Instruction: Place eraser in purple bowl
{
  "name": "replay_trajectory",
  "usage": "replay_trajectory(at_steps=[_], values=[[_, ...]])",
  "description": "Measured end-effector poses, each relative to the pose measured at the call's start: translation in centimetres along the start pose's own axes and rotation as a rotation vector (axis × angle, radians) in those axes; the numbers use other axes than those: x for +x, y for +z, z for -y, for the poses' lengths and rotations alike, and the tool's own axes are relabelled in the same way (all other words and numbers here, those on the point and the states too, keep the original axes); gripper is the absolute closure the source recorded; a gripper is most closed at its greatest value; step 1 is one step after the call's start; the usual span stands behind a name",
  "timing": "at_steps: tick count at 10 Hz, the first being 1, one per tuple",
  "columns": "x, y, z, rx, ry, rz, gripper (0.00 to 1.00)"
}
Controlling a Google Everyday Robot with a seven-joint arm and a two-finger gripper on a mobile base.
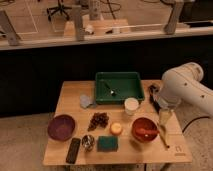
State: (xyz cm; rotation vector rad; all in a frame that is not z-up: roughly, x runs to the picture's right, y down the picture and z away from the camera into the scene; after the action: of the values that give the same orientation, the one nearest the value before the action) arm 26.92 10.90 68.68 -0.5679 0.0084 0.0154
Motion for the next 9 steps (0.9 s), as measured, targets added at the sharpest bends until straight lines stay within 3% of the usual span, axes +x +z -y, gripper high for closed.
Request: replay_trajectory(at_steps=[3, 4, 5, 9], values=[[-2.7, -0.4, -2.4, 0.005, -0.196, 0.083, 0.2], [-5.2, -0.5, -4.2, 0.004, -0.307, 0.118, 0.2], [-7.1, -0.5, -5.3, 0.004, -0.375, 0.135, 0.2], [-17.2, -0.9, -11.9, 0.027, -0.751, 0.207, 0.2]])
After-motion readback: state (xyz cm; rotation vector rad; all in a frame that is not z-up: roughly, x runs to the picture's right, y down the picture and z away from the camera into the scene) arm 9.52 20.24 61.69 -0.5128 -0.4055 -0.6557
